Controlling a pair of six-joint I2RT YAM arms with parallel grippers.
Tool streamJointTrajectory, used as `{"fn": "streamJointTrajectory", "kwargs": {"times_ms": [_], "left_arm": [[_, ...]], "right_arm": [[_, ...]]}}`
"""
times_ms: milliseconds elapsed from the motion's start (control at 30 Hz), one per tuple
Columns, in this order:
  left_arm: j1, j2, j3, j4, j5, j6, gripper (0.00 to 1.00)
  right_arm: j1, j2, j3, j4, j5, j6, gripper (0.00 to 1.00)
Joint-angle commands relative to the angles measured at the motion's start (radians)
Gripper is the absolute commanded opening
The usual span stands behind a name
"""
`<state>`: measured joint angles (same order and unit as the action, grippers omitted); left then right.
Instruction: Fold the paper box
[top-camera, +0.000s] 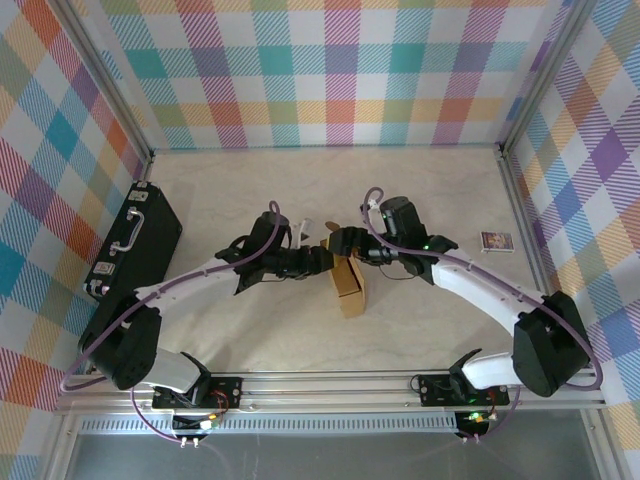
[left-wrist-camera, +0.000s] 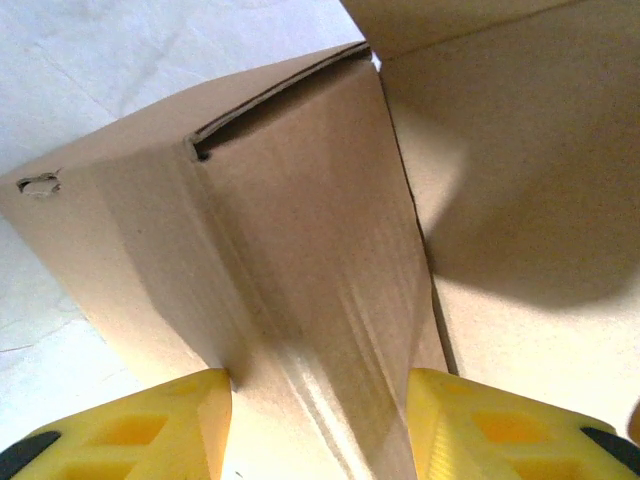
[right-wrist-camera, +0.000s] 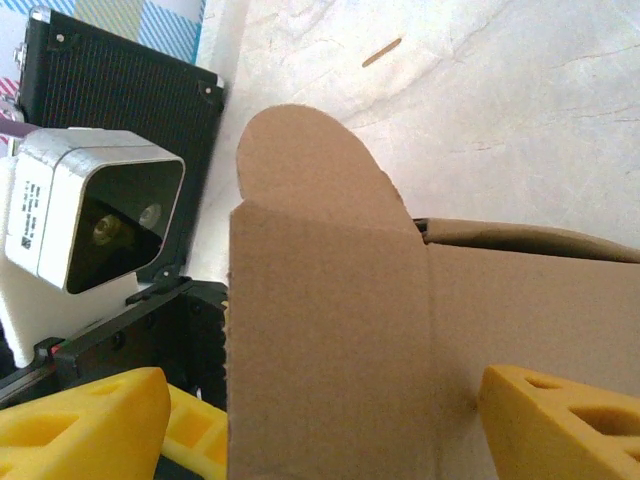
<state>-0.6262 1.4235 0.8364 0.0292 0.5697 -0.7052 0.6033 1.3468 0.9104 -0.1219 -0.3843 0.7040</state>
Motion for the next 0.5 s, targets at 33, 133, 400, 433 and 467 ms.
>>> {"fn": "streamJointTrajectory", "kwargs": {"times_ms": [33, 133, 400, 433, 467], "left_arm": [[-0.008, 0.015, 0.01, 0.108, 0.016, -0.037, 0.49], [-0.012, 0.016, 0.013, 0.103, 0.013, -0.028, 0.49], [-0.013, 0.037, 0.025, 0.061, -0.002, -0.016, 0.43], [-0.013, 0.032, 0.023, 0.071, 0.003, -0.018, 0.43], [-0.013, 0.027, 0.02, 0.084, 0.007, -0.02, 0.43]], "right_arm": [[0.024, -0.037, -0.011, -0.059, -0.136, -0.078, 0.81], [0.02, -0.008, 0.009, -0.072, -0.178, -0.086, 0.8], [0.018, -0.006, 0.047, -0.256, -0.213, -0.254, 0.8], [0.018, -0.006, 0.05, -0.282, -0.208, -0.271, 0.81], [0.018, -0.004, 0.053, -0.308, -0.208, -0.291, 0.81]]}}
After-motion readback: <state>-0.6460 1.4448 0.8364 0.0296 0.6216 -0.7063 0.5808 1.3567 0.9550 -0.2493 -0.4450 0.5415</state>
